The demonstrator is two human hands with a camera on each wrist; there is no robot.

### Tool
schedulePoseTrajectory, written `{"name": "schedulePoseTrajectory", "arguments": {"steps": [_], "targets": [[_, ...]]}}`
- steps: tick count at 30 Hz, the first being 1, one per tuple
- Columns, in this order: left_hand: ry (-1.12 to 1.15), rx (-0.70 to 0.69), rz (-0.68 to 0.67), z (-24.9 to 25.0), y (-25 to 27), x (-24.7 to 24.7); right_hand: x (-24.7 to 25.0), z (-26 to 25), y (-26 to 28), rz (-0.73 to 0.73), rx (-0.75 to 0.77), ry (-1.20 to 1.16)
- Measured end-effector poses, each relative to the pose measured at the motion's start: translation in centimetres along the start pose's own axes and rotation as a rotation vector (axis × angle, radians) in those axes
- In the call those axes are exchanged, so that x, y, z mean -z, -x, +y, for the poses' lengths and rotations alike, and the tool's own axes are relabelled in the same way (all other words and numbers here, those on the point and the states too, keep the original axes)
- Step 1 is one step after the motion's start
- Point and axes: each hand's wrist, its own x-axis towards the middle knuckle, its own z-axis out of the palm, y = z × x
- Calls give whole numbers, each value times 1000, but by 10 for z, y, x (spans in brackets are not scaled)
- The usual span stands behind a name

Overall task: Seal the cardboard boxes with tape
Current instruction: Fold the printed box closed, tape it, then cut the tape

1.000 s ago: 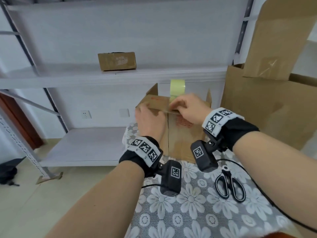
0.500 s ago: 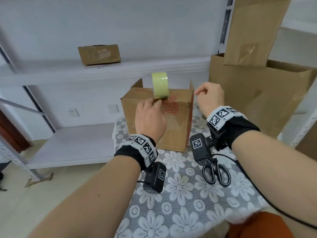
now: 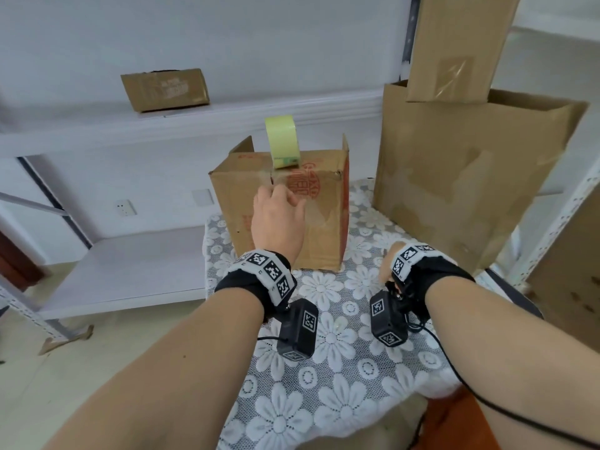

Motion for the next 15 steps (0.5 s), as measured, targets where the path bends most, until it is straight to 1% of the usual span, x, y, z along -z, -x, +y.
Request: {"name": "schedulePoseTrajectory", "arguments": {"steps": [1,3,5,10,13,15], "targets": [[-4,10,-19,-1,1,-1,0,-2,4,-37,-24,56],[-8,30,-58,-2,3,-2,-3,1,7,-85,-9,170],[-8,43,-89,-6,3,-4,-8,1,9,-121,48,251],[98,142,-156,-16,4,-5,-15,0,9,-106,35,257],[103,190,-176,-18,1,-1,-21,4,3,-86,25,273],[90,203,-162,-17,-3,4,-18,7,-6,-52,-16,117]]}}
